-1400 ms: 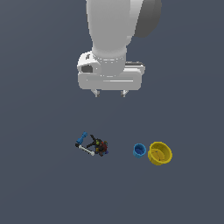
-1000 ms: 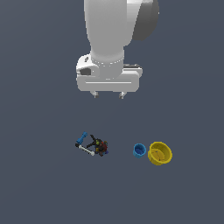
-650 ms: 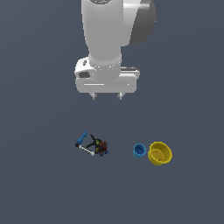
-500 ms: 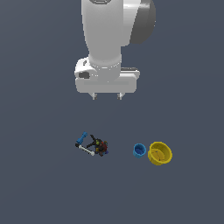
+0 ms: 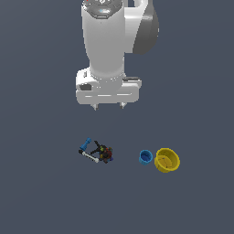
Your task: Pick up a designated object from a clutter of objects.
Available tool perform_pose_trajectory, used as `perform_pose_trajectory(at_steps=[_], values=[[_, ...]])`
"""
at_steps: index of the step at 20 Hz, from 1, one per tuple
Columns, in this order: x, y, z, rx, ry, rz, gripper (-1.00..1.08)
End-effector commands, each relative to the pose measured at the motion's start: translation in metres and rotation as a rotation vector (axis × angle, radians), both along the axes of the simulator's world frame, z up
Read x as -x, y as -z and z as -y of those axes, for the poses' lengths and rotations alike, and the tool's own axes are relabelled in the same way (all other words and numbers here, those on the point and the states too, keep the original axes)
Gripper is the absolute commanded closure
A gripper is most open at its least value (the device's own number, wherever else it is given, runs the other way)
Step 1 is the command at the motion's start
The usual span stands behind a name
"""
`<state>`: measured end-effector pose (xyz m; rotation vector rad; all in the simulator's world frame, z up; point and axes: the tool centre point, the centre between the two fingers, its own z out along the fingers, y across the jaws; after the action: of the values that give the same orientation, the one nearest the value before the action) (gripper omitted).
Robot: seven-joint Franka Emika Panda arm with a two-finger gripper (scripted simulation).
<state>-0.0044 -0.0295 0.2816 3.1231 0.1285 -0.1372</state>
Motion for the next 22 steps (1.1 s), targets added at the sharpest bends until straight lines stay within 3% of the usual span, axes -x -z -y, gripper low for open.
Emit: perform_pose_trajectory(at_steps=[1,22], values=[[-0.005,0.008,0.005,0.004,-0.038,0.0,-0.92],[-0.059,0.114,0.068,-0.001,-0.548,0.007,-0.92]])
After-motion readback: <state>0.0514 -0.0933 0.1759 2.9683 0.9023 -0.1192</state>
